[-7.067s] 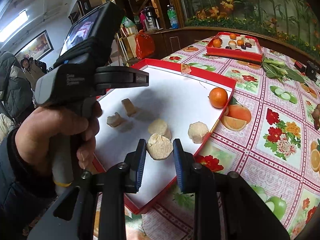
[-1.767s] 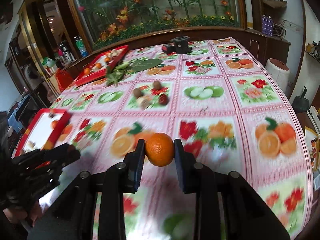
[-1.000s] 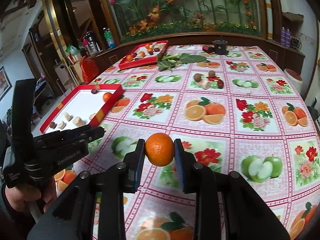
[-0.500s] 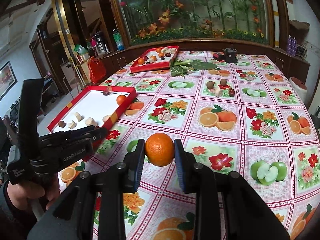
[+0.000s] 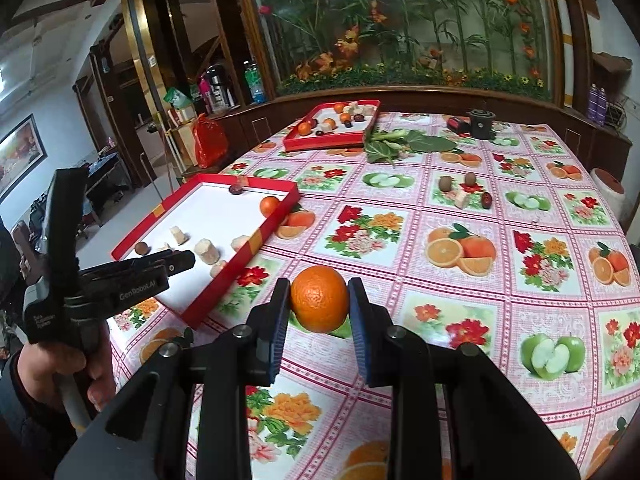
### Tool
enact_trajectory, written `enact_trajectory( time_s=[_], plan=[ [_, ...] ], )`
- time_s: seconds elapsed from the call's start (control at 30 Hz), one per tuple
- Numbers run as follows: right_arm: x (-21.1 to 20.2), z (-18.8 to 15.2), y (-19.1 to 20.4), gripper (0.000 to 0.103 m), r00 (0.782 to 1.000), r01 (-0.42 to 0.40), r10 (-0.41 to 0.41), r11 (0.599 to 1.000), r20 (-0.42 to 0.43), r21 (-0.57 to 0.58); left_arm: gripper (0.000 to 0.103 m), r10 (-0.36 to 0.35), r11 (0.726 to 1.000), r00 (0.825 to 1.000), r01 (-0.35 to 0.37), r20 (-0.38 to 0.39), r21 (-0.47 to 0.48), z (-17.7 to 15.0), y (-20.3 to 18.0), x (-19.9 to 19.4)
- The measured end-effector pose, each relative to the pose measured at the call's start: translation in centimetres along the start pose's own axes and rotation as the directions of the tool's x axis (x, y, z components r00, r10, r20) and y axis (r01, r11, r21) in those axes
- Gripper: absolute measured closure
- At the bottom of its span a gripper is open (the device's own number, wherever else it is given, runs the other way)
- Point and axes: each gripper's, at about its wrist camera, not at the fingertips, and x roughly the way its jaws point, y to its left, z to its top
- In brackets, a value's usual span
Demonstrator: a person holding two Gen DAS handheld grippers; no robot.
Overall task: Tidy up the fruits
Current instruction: 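Carry the red date and the orange over the white tray with both tools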
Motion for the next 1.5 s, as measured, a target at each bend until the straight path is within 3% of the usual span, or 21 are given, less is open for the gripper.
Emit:
enact_trajectory(
  time_s=[0.77, 1.5],
  plan=[
    [8.3, 4.8, 9.0, 0.072, 0.989, -0.147, 0.141, 0.978, -0.048, -0.146, 0.075, 0.133, 0.987, 0.991, -0.133, 0.003, -0.091, 3.7, 6.4, 2.8],
    [15.9, 6.6, 11.8, 0.072, 0.978, -0.184, 0.166, 0.971, -0.126, -0.155, 0.075, 0.207, 0.971, 0.978, -0.209, -0.025, -0.120, 6.3, 9.5, 5.9]
  ],
)
